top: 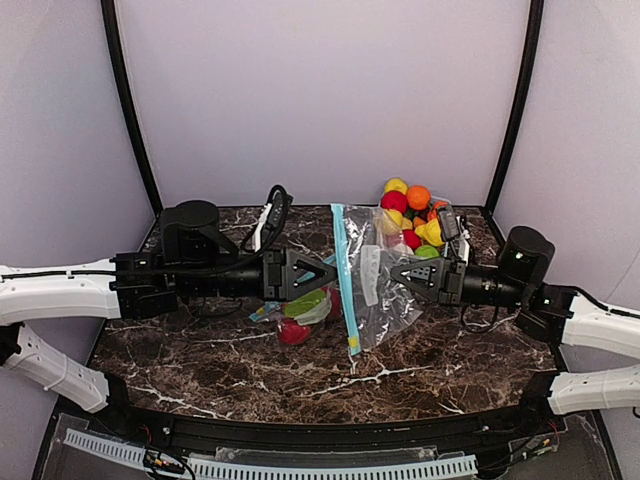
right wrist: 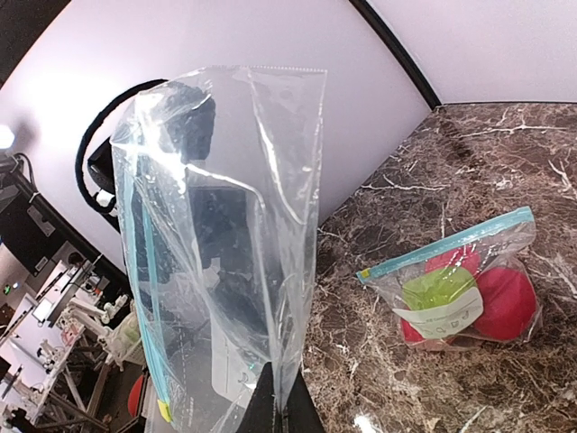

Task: Place the food in the zip-top bag and seal the zipper
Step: Pass from the right arm to the left

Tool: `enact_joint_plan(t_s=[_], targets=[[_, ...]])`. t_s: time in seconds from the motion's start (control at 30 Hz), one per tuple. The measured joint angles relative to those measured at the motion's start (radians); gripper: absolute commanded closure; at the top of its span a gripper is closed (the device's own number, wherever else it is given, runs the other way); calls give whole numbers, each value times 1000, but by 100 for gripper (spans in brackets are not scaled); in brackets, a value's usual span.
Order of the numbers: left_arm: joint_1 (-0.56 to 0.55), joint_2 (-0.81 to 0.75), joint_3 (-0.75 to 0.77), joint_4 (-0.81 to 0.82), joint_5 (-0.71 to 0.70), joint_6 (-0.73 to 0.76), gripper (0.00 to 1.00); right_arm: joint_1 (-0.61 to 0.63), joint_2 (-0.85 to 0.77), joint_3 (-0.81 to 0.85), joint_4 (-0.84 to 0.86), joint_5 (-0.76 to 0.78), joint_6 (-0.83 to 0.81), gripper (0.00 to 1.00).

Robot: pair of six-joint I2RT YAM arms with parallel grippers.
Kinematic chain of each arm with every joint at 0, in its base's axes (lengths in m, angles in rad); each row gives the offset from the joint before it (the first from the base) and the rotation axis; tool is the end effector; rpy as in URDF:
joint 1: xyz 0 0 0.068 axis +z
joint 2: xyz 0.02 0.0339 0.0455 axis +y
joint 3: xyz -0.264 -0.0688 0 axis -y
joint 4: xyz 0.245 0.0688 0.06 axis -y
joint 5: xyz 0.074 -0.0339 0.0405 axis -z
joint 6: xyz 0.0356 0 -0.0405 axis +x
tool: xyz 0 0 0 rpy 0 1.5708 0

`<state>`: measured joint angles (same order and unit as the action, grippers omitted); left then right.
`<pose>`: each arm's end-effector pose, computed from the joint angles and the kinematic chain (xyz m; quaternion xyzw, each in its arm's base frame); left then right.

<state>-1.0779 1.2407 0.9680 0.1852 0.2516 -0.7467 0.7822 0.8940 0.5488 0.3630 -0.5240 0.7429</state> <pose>0.1316 -0.2637 0.3456 0.2042 0.7076 -0.5867 0.3369 0.1366 0.1609 0.2947 -0.1980 0.6731 0.6072 0.3728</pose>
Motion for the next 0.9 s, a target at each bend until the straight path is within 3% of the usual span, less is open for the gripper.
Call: enact_joint_plan(t_s=[0.9], targets=[[0,-26,-30,150,88,-8,53,0,5,0,19,-49,4,100]])
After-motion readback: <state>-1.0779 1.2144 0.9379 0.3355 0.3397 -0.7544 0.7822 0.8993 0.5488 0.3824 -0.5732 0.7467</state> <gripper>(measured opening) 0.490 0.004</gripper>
